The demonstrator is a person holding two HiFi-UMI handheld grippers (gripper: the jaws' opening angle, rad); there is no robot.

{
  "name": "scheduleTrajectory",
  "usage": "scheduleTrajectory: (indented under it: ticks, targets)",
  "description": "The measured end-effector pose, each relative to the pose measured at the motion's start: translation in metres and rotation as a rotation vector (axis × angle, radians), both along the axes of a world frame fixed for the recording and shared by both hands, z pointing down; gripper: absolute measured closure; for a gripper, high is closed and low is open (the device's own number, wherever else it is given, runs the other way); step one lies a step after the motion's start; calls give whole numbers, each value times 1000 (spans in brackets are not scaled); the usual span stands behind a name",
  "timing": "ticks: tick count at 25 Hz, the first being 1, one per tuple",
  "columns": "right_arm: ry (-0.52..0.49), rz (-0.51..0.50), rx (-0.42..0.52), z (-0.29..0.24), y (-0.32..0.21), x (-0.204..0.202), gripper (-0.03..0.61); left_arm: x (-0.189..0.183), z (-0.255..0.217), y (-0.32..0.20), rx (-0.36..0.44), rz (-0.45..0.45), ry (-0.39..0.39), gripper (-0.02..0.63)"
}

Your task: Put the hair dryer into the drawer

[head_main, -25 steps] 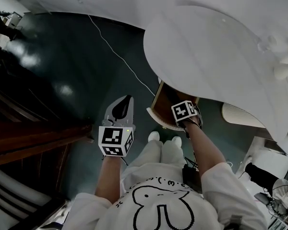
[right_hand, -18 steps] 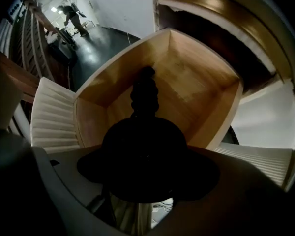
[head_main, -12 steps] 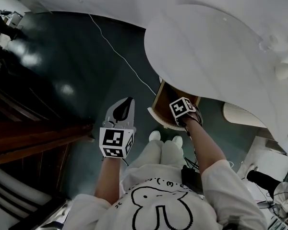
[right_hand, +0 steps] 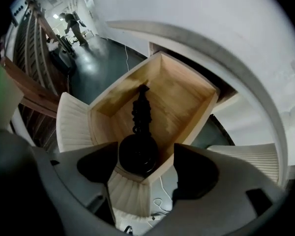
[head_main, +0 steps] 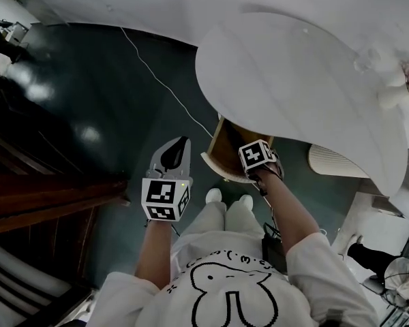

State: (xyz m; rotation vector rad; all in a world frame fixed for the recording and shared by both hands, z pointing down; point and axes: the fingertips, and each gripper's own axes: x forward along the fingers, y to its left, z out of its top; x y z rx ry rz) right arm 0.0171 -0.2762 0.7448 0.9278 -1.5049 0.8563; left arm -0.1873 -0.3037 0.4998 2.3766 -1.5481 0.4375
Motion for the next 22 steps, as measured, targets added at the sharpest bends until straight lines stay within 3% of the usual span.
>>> scheduleTrajectory:
  ticks: [4, 9, 13, 22]
  targets:
    - [-20, -11, 16, -23, 4, 5, 266, 16, -15, 2, 24, -8, 18, 589]
    - [-31, -40, 80, -54, 8, 14, 384, 36, -36, 10, 62, -24, 39, 589]
    - [-32, -76, 143, -83, 6, 20, 567, 48, -53, 16, 95, -31, 50, 589]
    - [-129, -63, 245, -141, 0, 18, 580, 64, -96, 24, 180, -28, 50, 589]
